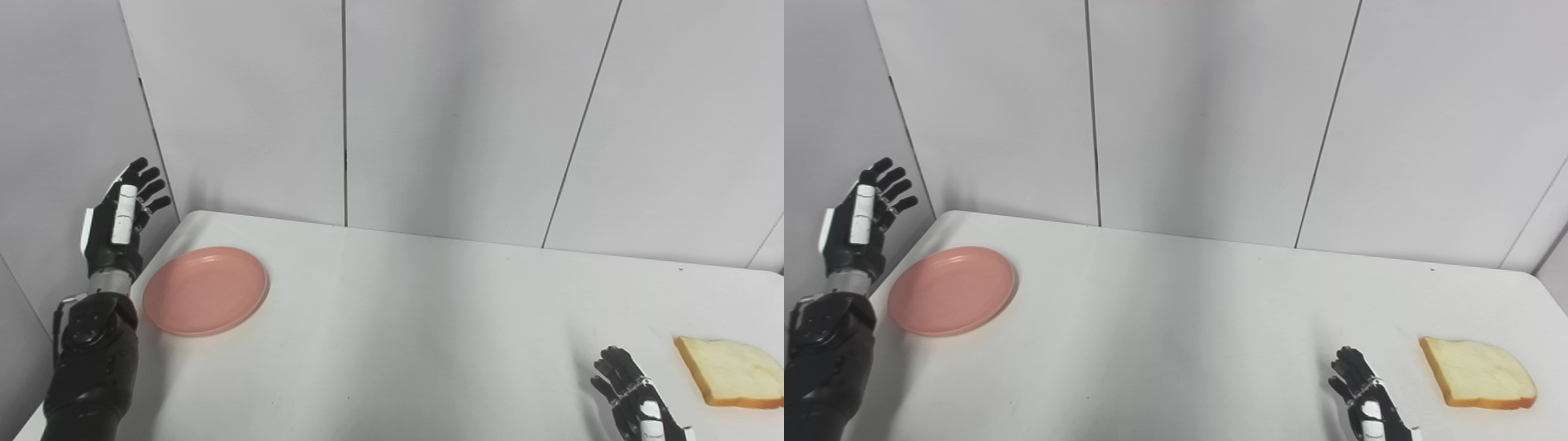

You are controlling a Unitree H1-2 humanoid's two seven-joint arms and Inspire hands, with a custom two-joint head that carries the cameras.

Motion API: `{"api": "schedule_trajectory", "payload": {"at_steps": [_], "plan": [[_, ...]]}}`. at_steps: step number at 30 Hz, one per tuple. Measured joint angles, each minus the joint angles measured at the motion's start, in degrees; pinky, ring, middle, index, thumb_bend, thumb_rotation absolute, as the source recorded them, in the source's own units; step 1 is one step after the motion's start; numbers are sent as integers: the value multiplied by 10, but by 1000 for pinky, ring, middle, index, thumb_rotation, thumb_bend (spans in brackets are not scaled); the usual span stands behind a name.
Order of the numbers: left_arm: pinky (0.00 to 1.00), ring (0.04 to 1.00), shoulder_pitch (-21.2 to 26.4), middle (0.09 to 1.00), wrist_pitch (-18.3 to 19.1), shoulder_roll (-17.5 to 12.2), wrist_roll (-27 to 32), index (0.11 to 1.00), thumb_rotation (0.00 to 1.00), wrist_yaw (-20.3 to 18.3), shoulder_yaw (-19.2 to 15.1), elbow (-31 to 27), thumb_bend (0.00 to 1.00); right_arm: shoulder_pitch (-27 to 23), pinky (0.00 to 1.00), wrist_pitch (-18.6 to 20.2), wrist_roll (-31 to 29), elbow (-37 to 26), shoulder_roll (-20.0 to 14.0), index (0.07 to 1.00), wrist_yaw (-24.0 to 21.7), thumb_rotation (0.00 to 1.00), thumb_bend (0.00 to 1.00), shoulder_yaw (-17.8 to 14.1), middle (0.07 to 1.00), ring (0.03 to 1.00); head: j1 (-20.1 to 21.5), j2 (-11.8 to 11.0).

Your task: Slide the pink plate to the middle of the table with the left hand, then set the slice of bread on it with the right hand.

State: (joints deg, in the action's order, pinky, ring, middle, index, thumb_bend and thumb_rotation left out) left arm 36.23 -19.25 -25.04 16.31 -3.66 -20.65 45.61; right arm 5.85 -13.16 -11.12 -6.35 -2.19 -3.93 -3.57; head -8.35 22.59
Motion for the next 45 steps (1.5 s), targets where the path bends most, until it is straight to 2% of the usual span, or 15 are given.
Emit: {"api": "schedule_trajectory", "payload": {"at_steps": [6, 11, 19, 22, 25, 27, 28, 33, 36, 45], "plan": [[674, 796, 27, 821, -48, -13, -6, 809, 735, 0, 5, 109, 889, 0, 864, 0, 0, 0, 0, 831, -1, 902, 768, 0, 860, 866, 1, 1], [718, 811, 33, 827, -52, -23, -18, 806, 700, 1, 4, 158, 898, 1, 850, 0, -1, -1, -1, 823, -1, 897, 779, 0, 846, 854, 2, 4], [665, 776, 32, 783, -52, -25, -41, 766, 615, 22, 4, 174, 809, 1, 851, 0, 1, -1, -1, 818, -1, 897, 779, 0, 820, 838, 4, 5], [618, 740, 31, 744, -54, -24, -53, 748, 618, 36, 9, 189, 849, 1, 848, 0, -1, -1, -1, 821, -1, 898, 763, 0, 826, 841, 4, 7], [594, 717, 30, 734, -55, -23, -63, 722, 618, 37, 12, 218, 944, 1, 846, 0, -1, -1, -1, 827, -1, 905, 758, 0, 831, 845, 4, 11], [597, 722, 29, 744, -61, -23, -63, 726, 618, 34, 12, 241, 946, 1, 841, 0, -1, -1, -1, 825, -1, 909, 762, 0, 827, 840, 4, 11], [598, 727, 29, 746, -65, -23, -63, 732, 629, 31, 12, 242, 914, 2, 841, 0, -1, -2, -1, 818, -1, 903, 768, 0, 818, 836, 4, 11], [592, 740, 32, 763, -70, -24, -68, 761, 659, 28, 20, 254, 956, 2, 842, 0, -1, -2, -1, 817, -1, 901, 758, 0, 817, 836, 4, 11], [579, 730, 33, 745, -72, -25, -74, 743, 645, 28, 27, 257, 997, 2, 849, 0, -1, -2, -1, 820, -1, 902, 757, -1, 812, 838, 6, 12], [586, 730, 37, 738, -79, -23, -72, 733, 660, 23, 32, 267, 1000, 4, 832, 0, 0, -3, -1, 817, -1, 898, 753, -1, 806, 830, 11, 15]]}}
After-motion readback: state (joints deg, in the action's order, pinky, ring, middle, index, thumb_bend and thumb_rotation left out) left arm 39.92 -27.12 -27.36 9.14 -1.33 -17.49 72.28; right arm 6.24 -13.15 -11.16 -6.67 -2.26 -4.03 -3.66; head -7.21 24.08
